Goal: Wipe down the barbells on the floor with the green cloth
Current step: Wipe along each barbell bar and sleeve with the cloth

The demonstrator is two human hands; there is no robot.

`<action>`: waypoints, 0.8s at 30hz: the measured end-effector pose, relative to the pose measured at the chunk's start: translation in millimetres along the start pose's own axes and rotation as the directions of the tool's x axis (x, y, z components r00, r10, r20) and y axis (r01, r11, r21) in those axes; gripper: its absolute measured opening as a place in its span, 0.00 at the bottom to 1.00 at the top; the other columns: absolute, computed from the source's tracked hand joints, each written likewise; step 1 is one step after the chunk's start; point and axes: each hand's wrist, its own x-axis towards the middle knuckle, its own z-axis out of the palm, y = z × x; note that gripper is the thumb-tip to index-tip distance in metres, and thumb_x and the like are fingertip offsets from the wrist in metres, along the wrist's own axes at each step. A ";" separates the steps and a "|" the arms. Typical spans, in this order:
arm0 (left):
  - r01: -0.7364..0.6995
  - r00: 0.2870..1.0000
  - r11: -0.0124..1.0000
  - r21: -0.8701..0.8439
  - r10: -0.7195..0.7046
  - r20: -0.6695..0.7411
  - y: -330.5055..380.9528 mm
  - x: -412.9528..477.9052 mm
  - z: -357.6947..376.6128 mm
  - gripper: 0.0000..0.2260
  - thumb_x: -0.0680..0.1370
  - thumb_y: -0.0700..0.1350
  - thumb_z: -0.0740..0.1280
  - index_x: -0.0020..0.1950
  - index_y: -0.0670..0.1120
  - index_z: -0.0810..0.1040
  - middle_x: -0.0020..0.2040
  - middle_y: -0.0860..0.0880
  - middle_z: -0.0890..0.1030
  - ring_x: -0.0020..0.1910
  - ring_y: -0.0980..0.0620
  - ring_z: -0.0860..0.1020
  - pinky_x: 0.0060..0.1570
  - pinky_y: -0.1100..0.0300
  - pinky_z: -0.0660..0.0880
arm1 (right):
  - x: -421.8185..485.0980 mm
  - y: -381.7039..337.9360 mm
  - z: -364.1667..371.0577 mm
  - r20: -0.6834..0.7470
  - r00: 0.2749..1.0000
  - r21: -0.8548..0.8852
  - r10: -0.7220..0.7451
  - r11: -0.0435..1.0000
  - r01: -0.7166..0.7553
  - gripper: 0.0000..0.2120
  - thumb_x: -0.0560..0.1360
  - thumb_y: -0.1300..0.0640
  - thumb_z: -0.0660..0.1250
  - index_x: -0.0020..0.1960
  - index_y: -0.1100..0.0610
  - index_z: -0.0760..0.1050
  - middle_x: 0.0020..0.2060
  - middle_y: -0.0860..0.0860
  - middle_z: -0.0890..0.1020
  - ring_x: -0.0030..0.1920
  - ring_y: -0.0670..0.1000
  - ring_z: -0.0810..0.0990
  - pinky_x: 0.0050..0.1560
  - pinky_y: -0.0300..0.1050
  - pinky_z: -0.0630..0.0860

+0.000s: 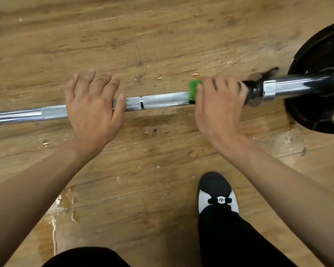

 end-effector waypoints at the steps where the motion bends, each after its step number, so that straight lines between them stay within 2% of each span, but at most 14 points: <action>1: 0.002 1.000 1.000 -0.002 -0.002 -0.001 1.9 -4.4 -0.6 0.25 0.87 0.57 0.50 0.73 0.47 0.77 0.71 0.46 0.79 0.77 0.41 0.69 0.77 0.42 0.57 | 0.4 -21.4 0.5 0.021 0.998 0.027 -0.056 0.998 0.055 0.15 0.85 0.50 0.56 0.56 0.54 0.80 0.51 0.55 0.83 0.55 0.60 0.78 0.60 0.58 0.67; 4: 0.001 1.000 1.000 -0.001 -0.001 -0.013 6.4 -18.9 -6.1 0.24 0.87 0.57 0.51 0.74 0.47 0.76 0.72 0.46 0.79 0.77 0.41 0.69 0.76 0.43 0.59 | -17.5 -64.0 4.0 0.046 0.953 0.109 -0.298 0.950 0.292 0.15 0.85 0.49 0.58 0.64 0.51 0.79 0.52 0.53 0.84 0.54 0.59 0.80 0.57 0.56 0.68; 6: -0.005 1.000 1.000 -0.007 0.004 -0.019 8.2 -30.0 -9.6 0.24 0.87 0.57 0.52 0.74 0.47 0.76 0.73 0.45 0.78 0.77 0.41 0.69 0.76 0.43 0.59 | -27.2 -44.9 -1.4 0.049 0.924 0.145 -0.379 0.918 0.368 0.17 0.85 0.47 0.57 0.67 0.52 0.78 0.54 0.53 0.84 0.55 0.59 0.80 0.55 0.56 0.69; 8: 0.001 1.000 1.000 -0.025 -0.002 -0.026 12.2 -40.7 -10.8 0.24 0.87 0.57 0.51 0.73 0.47 0.77 0.73 0.46 0.78 0.77 0.40 0.69 0.76 0.42 0.60 | -37.9 -0.5 -6.3 0.026 0.959 0.129 -0.283 0.952 0.277 0.18 0.86 0.45 0.56 0.65 0.52 0.79 0.56 0.53 0.83 0.58 0.59 0.78 0.61 0.57 0.68; 10: 0.010 0.998 1.000 -0.024 -0.012 -0.056 14.9 -55.1 -11.1 0.23 0.87 0.57 0.52 0.72 0.47 0.78 0.73 0.46 0.78 0.77 0.40 0.70 0.76 0.42 0.60 | -52.1 41.9 -15.0 -0.025 0.990 0.071 -0.137 0.988 0.139 0.19 0.86 0.44 0.56 0.63 0.53 0.81 0.56 0.53 0.83 0.60 0.59 0.77 0.72 0.59 0.63; 11: 0.007 0.997 1.000 -0.016 -0.008 -0.078 16.8 -62.0 -11.6 0.23 0.87 0.57 0.53 0.71 0.47 0.78 0.73 0.46 0.78 0.76 0.40 0.70 0.76 0.43 0.60 | -60.0 49.2 -17.7 -0.048 0.995 0.045 -0.086 0.995 0.088 0.19 0.87 0.45 0.56 0.62 0.55 0.81 0.55 0.54 0.83 0.60 0.61 0.77 0.74 0.59 0.62; 13: -0.006 0.995 1.000 -0.006 0.005 -0.103 21.5 -73.9 -14.3 0.23 0.86 0.57 0.53 0.70 0.47 0.79 0.73 0.46 0.78 0.76 0.40 0.71 0.77 0.44 0.59 | -72.3 32.4 -15.6 -0.069 0.998 -0.029 -0.010 1.000 0.008 0.18 0.86 0.47 0.55 0.58 0.55 0.81 0.51 0.54 0.83 0.56 0.62 0.76 0.67 0.60 0.66; 14: -0.009 0.995 1.000 -0.006 0.009 -0.101 23.9 -80.6 -17.5 0.22 0.86 0.57 0.54 0.71 0.47 0.79 0.73 0.46 0.77 0.76 0.40 0.71 0.77 0.44 0.59 | -76.3 15.9 -15.3 -0.062 0.997 -0.036 -0.036 0.999 0.034 0.18 0.86 0.48 0.55 0.57 0.55 0.80 0.49 0.54 0.83 0.53 0.61 0.77 0.62 0.59 0.67; 17: -0.009 0.998 1.000 -0.007 0.008 -0.067 30.5 -100.1 -26.5 0.23 0.86 0.57 0.54 0.71 0.47 0.79 0.74 0.45 0.76 0.77 0.40 0.70 0.77 0.42 0.59 | -86.6 -36.1 -17.9 0.005 0.943 0.045 -0.333 0.942 0.332 0.16 0.86 0.49 0.55 0.58 0.54 0.79 0.51 0.53 0.82 0.50 0.60 0.78 0.53 0.55 0.68; 19: -0.020 0.999 1.000 0.004 0.021 -0.043 31.5 -112.1 -31.6 0.23 0.86 0.57 0.54 0.71 0.46 0.79 0.75 0.44 0.75 0.78 0.39 0.69 0.77 0.41 0.60 | -94.8 -47.9 -19.6 0.047 0.890 0.128 -0.454 0.886 0.445 0.15 0.85 0.49 0.57 0.61 0.55 0.79 0.57 0.54 0.82 0.53 0.60 0.79 0.58 0.55 0.70; 20: -0.034 0.999 0.999 0.009 0.034 -0.033 30.7 -117.2 -33.7 0.24 0.86 0.57 0.54 0.72 0.46 0.79 0.76 0.43 0.75 0.78 0.38 0.69 0.77 0.40 0.60 | -99.2 -42.9 -21.9 0.050 0.886 0.146 -0.461 0.881 0.450 0.17 0.85 0.47 0.58 0.63 0.54 0.80 0.58 0.55 0.82 0.55 0.60 0.79 0.65 0.57 0.69; 22: -0.063 0.998 0.998 0.013 0.063 -0.009 30.3 -125.8 -36.9 0.24 0.86 0.58 0.53 0.73 0.46 0.78 0.76 0.42 0.74 0.79 0.37 0.67 0.78 0.39 0.60 | -115.2 -12.7 -27.3 0.069 0.927 0.070 -0.369 0.929 0.364 0.20 0.86 0.43 0.56 0.66 0.53 0.79 0.60 0.56 0.81 0.60 0.61 0.77 0.78 0.64 0.55; 23: -0.068 0.998 0.998 0.015 0.068 0.000 30.9 -130.0 -38.2 0.25 0.86 0.58 0.53 0.74 0.46 0.77 0.77 0.42 0.73 0.79 0.37 0.67 0.78 0.39 0.59 | -124.7 8.5 -30.4 0.075 0.953 0.014 -0.293 0.956 0.293 0.22 0.85 0.41 0.55 0.68 0.52 0.78 0.61 0.57 0.81 0.61 0.62 0.76 0.79 0.68 0.50; 24: -0.066 0.998 0.998 0.016 0.066 -0.002 31.6 -134.4 -39.3 0.25 0.86 0.58 0.53 0.74 0.46 0.77 0.77 0.41 0.72 0.79 0.37 0.66 0.78 0.38 0.59 | -133.2 28.8 -33.6 0.069 0.972 -0.020 -0.226 0.973 0.228 0.23 0.85 0.40 0.55 0.69 0.52 0.77 0.61 0.59 0.80 0.61 0.63 0.75 0.78 0.70 0.50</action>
